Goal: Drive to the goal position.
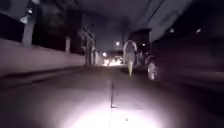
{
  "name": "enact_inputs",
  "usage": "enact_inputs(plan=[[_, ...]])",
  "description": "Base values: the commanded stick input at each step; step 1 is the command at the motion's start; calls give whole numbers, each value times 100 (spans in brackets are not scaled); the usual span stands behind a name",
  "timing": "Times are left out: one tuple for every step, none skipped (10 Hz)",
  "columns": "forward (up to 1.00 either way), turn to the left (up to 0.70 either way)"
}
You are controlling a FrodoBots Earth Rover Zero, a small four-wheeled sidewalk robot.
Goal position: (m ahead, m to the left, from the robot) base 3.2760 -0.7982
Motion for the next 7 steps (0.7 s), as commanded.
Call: enact_inputs(plan=[[100,0],[100,0],[100,0],[100,0],[100,-11],[100,-40],[100,-40]])
